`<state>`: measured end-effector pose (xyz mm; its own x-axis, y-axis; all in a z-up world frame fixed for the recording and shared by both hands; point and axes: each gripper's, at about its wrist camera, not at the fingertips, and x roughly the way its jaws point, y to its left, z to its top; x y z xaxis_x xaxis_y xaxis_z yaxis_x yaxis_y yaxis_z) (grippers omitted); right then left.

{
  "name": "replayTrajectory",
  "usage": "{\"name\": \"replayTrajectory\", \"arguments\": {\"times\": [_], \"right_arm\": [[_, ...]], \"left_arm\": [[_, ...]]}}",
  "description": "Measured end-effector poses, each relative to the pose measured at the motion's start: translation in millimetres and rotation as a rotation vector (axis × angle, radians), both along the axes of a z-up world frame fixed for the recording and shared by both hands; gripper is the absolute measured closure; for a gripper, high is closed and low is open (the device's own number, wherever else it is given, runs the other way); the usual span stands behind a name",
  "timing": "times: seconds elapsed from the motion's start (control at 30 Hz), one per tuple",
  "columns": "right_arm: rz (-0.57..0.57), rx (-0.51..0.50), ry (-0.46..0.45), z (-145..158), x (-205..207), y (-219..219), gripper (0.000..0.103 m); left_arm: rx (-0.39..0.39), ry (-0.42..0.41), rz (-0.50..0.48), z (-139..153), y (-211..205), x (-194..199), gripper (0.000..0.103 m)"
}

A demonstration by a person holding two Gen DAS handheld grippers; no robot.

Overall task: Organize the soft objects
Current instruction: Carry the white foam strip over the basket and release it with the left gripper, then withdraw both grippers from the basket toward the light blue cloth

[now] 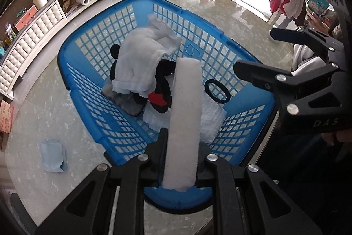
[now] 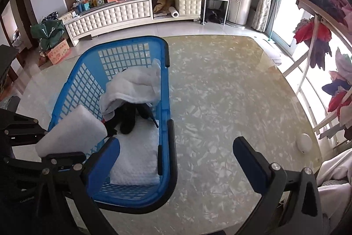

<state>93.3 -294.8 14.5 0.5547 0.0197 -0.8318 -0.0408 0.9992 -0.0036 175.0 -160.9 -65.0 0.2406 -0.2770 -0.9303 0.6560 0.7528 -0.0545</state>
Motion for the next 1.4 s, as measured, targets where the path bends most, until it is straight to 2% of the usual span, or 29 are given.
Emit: {"name": "replayTrajectory", "arguments": {"times": [0.23,0.53,0.7,0.77,0.9,1.03,1.2,1.27,1.4], "right_arm": [[-0.011,0.042,0.031,-4.5,-1.6,-7.1,0.0],[0.0,0.067,0.02,0.8,-5.4,-3.7,0.0],[0.001,0.081,0.012,2.4,-5.2,-5.4,0.0],[0.001,0.088,0.009,3.6,-5.5,-6.6,0.0],[0.011,0.107,-0.001,5.9,-5.8,-7.1,0.0],[0.023,0.11,-0.006,7.0,-5.1,-4.2,0.0],[0.021,0.101,0.0,4.5,-4.0,-2.7,0.0],[0.02,0.107,-0.003,6.3,-3.7,-1.2,0.0],[0.03,0.126,-0.016,13.6,-4.3,4.1,0.0]], "left_arm": [[-0.004,-0.002,0.018,-1.4,1.0,3.9,0.088],[0.052,-0.007,0.014,-13.1,-11.0,3.3,0.088],[0.063,-0.008,-0.001,-14.1,-15.7,2.2,0.076],[0.063,-0.012,0.002,-12.5,-16.5,2.3,0.059],[0.066,-0.02,0.006,-10.1,-17.3,2.5,0.046],[0.059,-0.024,0.018,-5.9,-14.1,2.0,0.027],[0.049,-0.032,0.023,-2.7,-8.7,-2.4,0.027],[0.032,-0.03,0.028,1.9,-6.0,-5.5,0.02],[0.011,-0.06,0.04,13.8,3.3,-10.3,0.019]]}}
